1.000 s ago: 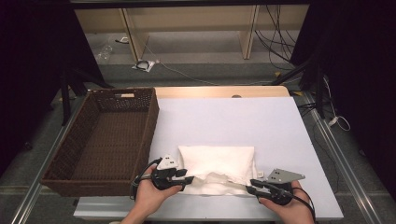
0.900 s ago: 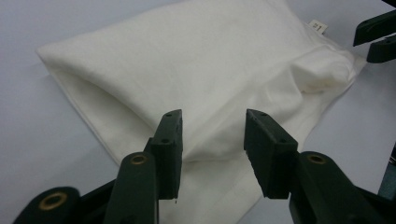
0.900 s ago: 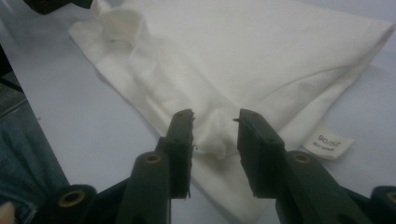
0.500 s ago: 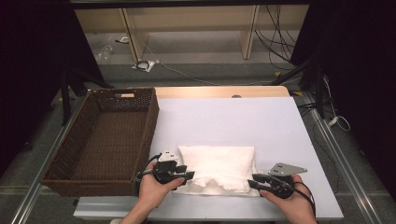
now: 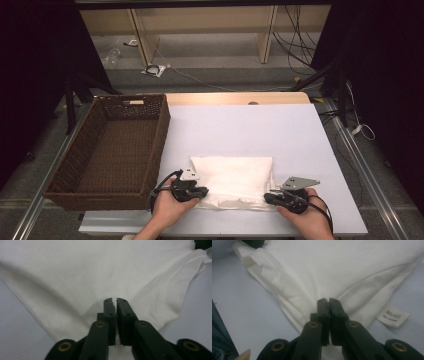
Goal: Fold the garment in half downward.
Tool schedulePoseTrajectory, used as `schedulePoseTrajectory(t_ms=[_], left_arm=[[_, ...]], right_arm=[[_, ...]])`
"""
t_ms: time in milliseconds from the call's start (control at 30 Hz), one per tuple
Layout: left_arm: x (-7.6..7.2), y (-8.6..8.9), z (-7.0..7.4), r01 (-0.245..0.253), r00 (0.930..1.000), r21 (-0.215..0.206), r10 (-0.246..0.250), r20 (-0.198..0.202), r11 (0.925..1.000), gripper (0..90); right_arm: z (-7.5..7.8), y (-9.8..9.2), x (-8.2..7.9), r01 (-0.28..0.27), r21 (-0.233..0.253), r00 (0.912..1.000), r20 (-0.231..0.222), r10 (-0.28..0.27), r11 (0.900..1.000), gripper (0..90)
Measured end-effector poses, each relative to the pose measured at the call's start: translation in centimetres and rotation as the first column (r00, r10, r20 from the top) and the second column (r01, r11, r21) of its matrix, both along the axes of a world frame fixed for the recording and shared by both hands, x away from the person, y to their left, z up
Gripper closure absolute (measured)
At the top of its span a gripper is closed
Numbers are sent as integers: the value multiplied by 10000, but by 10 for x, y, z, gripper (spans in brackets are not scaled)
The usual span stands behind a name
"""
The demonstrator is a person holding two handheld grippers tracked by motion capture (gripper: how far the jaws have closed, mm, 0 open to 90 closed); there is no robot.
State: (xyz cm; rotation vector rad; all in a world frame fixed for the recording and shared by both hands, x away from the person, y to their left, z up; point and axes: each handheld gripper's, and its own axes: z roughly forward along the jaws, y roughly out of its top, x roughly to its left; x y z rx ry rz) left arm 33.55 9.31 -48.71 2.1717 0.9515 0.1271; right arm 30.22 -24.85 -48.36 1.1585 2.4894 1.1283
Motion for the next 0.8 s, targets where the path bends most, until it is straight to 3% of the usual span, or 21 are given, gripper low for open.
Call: schedulePoseTrajectory(t_ms=[267, 500, 600, 700, 800], left_arm=[[-1, 5, 3, -292, 9994, -19, 292, -184, 9996, 894], [-5, 8, 4, -296, 9994, -171, 299, 152, 9994, 888], [-8, 12, 7, -287, 9987, -557, 309, 401, 9980, 813], [-11, 18, 11, -436, 9959, -1063, 516, 739, 9934, 717], [-16, 21, 13, -560, 9921, -1323, 700, 1039, 9896, 590]], right_arm=[[3, -4, -1, 33, -116, 9999, 108, -32, 9999, 895], [1, -4, -1, -25, 37, 9996, 281, 24, 10000, 875], [5, -7, -2, -61, 288, 9967, 805, 38, 9996, 768], [8, -10, 0, -103, 936, 9889, 1486, -38, 9956, 648], [7, -11, 3, -86, 1197, 9811, 1928, -147, 9928, 571]])
